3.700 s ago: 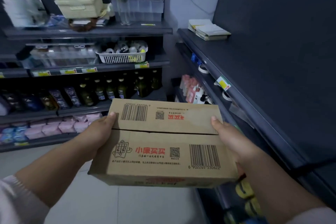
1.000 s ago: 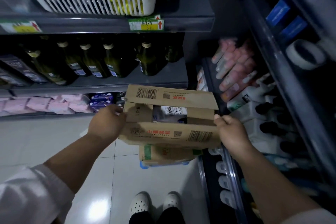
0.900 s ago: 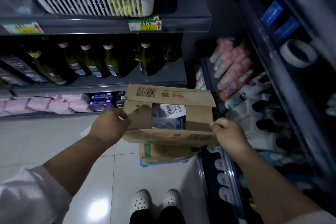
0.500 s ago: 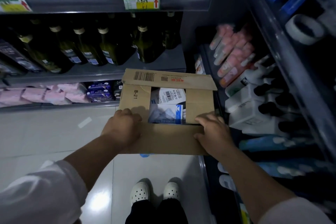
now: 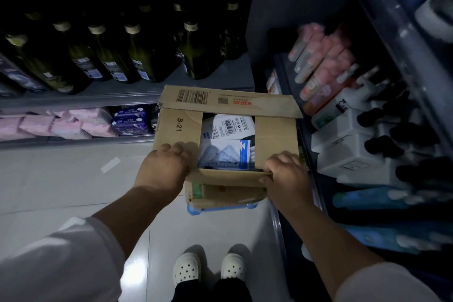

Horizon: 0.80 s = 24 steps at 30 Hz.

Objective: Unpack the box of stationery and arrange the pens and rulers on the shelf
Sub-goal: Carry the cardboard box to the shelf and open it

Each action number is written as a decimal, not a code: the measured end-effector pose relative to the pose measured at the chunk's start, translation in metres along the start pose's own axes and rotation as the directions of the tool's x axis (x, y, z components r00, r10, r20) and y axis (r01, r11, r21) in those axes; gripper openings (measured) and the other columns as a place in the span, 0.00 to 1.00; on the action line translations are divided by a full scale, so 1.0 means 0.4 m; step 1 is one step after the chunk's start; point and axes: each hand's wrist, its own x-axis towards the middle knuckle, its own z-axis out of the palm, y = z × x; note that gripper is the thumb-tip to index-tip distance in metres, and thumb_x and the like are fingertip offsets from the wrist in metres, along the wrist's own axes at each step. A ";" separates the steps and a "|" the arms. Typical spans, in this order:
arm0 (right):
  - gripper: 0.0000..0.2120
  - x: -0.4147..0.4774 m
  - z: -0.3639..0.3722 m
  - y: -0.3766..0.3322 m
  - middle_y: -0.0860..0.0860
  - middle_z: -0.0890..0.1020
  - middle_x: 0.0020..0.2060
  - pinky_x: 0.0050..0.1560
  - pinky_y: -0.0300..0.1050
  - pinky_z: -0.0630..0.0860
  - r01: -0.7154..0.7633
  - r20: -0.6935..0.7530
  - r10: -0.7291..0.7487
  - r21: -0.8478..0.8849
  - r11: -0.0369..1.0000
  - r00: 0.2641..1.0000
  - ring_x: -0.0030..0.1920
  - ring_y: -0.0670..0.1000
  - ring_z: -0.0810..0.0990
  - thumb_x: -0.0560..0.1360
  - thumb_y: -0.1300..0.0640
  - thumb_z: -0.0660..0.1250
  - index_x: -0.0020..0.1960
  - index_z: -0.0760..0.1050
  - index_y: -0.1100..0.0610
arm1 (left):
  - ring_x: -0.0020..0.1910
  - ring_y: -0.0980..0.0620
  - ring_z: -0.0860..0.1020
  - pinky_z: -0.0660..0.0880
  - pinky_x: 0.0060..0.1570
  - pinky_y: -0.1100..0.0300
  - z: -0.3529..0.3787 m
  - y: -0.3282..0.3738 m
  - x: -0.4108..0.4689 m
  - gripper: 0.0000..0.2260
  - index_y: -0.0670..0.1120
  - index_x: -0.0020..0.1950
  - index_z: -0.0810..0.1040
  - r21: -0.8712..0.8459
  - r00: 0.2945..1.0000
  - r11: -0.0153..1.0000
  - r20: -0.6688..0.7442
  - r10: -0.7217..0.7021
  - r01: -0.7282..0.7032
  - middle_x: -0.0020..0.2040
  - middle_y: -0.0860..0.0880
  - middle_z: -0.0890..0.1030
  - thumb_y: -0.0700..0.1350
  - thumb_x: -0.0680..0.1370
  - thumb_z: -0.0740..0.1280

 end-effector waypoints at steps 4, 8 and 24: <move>0.09 0.015 -0.028 0.000 0.45 0.73 0.42 0.49 0.44 0.67 0.030 0.068 -0.031 0.015 0.999 0.997 0.50 0.48 0.70 0.71 0.48 0.70 0.41 0.75 0.53 | 0.45 0.44 0.76 0.71 0.42 0.55 -0.023 -0.002 0.002 0.10 0.46 0.48 0.79 -0.068 0.999 0.998 -0.042 -0.007 0.004 0.46 0.46 0.78 0.52 0.74 0.68; 0.11 0.041 -0.058 -0.008 0.49 0.76 0.45 0.49 0.46 0.70 0.052 -0.017 -0.050 0.103 0.993 0.999 0.49 0.50 0.72 0.77 0.49 0.62 0.45 0.77 0.55 | 0.46 0.42 0.74 0.70 0.44 0.53 -0.042 -0.014 0.024 0.10 0.44 0.49 0.79 -0.150 0.990 0.989 -0.142 -0.025 0.003 0.46 0.44 0.78 0.50 0.74 0.69; 0.33 0.247 -0.101 -0.038 0.51 0.48 0.78 0.76 0.49 0.49 0.006 -0.154 -0.002 0.025 1.000 0.988 0.77 0.53 0.47 0.78 0.55 0.62 0.78 0.51 0.56 | 0.77 0.43 0.48 0.52 0.73 0.46 -0.111 -0.042 0.212 0.32 0.47 0.78 0.52 -0.161 0.969 0.984 -0.224 -0.109 0.074 0.79 0.43 0.49 0.49 0.77 0.63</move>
